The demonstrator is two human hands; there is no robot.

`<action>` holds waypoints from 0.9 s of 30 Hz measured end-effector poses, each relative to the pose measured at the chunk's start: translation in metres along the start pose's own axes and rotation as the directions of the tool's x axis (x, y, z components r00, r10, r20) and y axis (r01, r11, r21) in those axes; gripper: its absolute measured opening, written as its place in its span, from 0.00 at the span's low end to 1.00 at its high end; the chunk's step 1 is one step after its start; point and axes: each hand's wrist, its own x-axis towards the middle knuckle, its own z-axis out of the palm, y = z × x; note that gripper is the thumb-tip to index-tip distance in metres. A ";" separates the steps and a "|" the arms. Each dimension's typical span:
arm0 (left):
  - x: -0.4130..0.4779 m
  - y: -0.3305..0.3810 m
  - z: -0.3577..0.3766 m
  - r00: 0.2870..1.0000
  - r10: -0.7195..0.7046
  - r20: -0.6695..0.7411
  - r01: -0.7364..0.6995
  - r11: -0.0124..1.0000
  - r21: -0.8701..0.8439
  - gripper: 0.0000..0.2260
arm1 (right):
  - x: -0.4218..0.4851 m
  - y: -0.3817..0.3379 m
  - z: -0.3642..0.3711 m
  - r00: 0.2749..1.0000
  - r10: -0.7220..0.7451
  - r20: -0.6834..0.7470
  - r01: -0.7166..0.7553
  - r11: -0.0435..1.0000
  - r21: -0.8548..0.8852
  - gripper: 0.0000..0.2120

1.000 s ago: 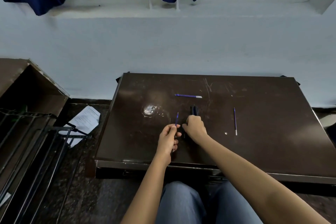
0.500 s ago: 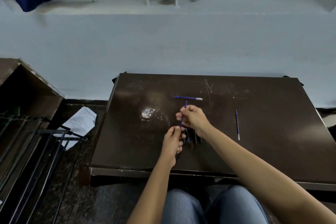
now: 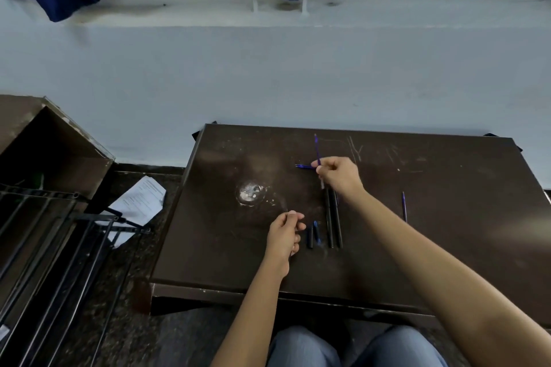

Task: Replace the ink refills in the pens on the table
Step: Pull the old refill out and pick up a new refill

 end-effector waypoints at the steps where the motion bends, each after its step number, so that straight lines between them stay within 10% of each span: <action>1: 0.000 -0.001 -0.002 1.000 -0.002 -0.005 0.002 1.000 -0.003 0.10 | 0.008 0.002 -0.004 0.997 -0.079 -0.002 0.076 0.971 -0.226 0.11; 4: 0.001 -0.006 -0.005 1.000 -0.014 -0.007 0.014 1.000 -0.006 0.10 | 0.026 0.004 -0.008 0.975 -0.156 0.161 0.223 0.595 -0.772 0.14; 8: 0.003 -0.010 -0.006 1.000 -0.027 0.008 0.026 0.999 0.024 0.10 | 0.038 0.009 -0.005 0.950 -0.191 0.246 0.297 0.316 -0.901 0.14; 27: 0.006 -0.018 -0.013 1.000 -0.027 0.007 0.026 0.999 0.047 0.11 | 0.065 0.040 -0.007 0.931 -0.237 0.279 0.348 0.335 -0.876 0.16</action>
